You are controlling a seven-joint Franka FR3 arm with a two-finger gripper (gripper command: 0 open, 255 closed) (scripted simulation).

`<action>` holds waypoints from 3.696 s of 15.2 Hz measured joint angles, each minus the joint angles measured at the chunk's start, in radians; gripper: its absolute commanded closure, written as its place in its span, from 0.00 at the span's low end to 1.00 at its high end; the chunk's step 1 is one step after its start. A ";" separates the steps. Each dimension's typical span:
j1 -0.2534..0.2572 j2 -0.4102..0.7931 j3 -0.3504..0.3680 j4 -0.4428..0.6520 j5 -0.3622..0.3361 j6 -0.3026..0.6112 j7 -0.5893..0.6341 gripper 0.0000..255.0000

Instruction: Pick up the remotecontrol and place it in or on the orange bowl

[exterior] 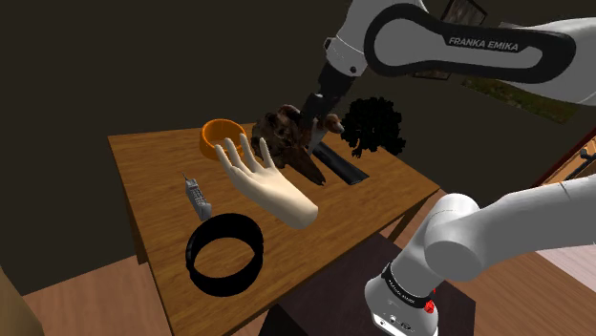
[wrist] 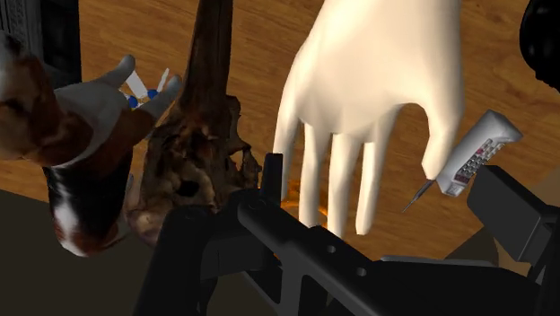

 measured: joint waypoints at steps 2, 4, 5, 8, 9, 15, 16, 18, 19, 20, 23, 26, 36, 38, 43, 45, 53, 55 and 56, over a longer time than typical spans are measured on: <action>0.006 0.047 0.025 0.004 0.004 0.038 0.030 0.00; 0.011 0.107 0.054 0.013 0.006 0.085 0.064 0.00; 0.011 0.149 0.065 0.027 0.003 0.110 0.078 0.00; 0.017 0.233 0.105 0.048 -0.003 0.165 0.132 0.00; 0.018 0.269 0.117 0.064 -0.009 0.182 0.150 0.00; 0.024 0.491 0.183 0.171 -0.067 0.274 0.265 0.00; 0.027 0.532 0.193 0.192 -0.082 0.290 0.288 0.00; 0.034 0.603 0.205 0.231 -0.110 0.311 0.326 0.00; 0.039 0.644 0.210 0.262 -0.127 0.315 0.345 0.00; 0.044 0.680 0.213 0.281 -0.142 0.327 0.364 0.00; 0.072 0.793 0.222 0.372 -0.191 0.331 0.429 0.00; 0.104 0.921 0.218 0.479 -0.240 0.335 0.480 0.00; 0.133 1.056 0.196 0.540 -0.292 0.396 0.524 0.00; 0.134 1.059 0.196 0.540 -0.293 0.399 0.525 0.00; 0.134 1.059 0.195 0.540 -0.294 0.399 0.525 1.00; 0.134 1.059 0.195 0.541 -0.294 0.400 0.525 1.00; 0.133 1.055 0.196 0.540 -0.292 0.396 0.523 1.00; 0.131 1.045 0.200 0.546 -0.286 0.380 0.518 1.00; 0.129 1.035 0.202 0.544 -0.282 0.373 0.514 1.00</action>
